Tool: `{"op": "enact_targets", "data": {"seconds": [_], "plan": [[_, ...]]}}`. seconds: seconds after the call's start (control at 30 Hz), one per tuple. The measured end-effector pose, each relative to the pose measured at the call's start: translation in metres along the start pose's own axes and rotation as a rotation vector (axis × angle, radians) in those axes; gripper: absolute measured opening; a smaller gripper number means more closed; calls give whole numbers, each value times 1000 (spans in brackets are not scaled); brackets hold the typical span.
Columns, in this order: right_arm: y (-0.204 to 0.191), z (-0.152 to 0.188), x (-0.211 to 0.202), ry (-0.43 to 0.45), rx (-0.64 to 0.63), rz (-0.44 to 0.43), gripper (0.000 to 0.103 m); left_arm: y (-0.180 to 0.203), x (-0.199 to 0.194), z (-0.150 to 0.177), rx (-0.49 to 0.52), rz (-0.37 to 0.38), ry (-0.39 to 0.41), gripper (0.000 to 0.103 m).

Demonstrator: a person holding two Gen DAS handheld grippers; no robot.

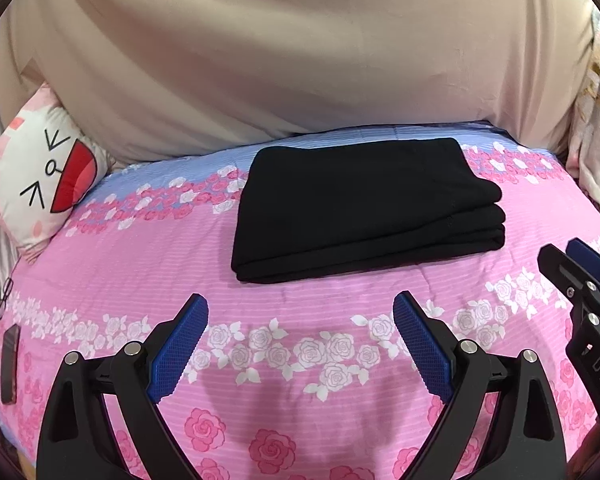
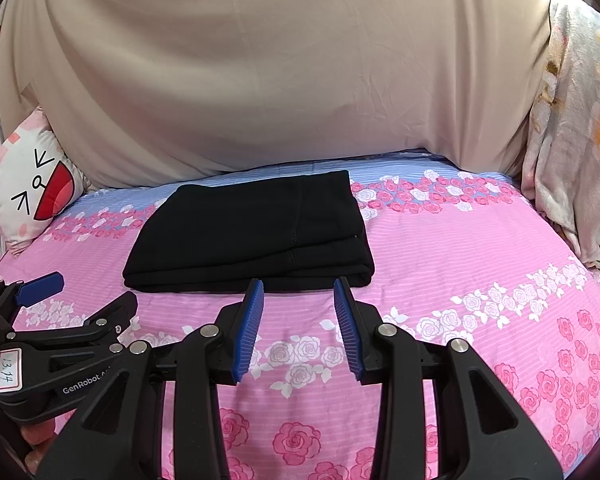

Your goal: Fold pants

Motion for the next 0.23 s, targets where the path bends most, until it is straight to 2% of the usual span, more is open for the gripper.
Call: {"op": "enact_targets", "data": {"seconds": [0.1, 0.13, 0.17, 0.23], "plan": [[0, 0, 0, 1, 0, 2, 38, -4, -2, 1, -7, -32, -6, 92], [0, 0, -1, 3, 0, 1, 43, -3, -3, 1, -3, -28, -2, 92], [0, 0, -2, 10, -2, 6, 53, -3, -4, 1, -3, -23, -3, 92], [-1, 0, -4, 15, -5, 6, 54, -1, -5, 3, -2, -11, -5, 92]]}}
Point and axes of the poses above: each gripper's, at about its wrist camera, not at the fingertips, and x roughly the way its jaws point, y to its right, z to its underside, the point moved 5 cm from there along x, roughly the way its jaws point, and after that the axes turned 12 degrees about z, right-handed, at the moved point
